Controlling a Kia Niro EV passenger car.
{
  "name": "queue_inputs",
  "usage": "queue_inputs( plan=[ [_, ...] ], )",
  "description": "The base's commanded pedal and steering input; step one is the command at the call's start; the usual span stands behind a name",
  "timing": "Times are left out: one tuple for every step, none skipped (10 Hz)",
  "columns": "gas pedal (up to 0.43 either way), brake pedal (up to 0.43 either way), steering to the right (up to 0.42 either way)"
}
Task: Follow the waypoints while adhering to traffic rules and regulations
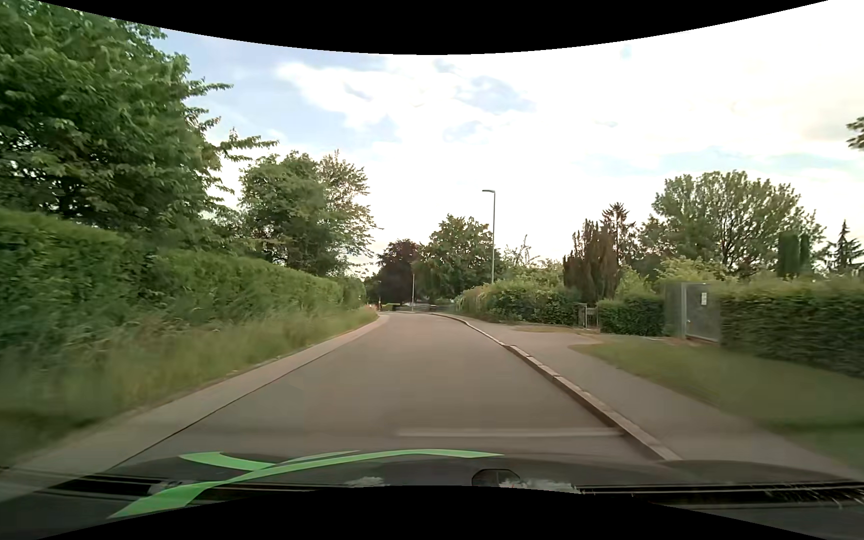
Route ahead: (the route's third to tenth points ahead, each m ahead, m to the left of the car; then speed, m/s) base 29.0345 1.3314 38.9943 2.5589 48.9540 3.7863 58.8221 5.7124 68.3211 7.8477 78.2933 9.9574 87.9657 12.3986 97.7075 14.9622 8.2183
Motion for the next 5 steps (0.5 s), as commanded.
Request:
queue_inputs(
  plan=[
    [0.118, 0.0, -0.019],
    [0.118, 0.0, -0.015],
    [0.13, 0.0, -0.015],
    [0.13, 0.0, -0.014],
    [0.13, 0.0, -0.014]
  ],
)
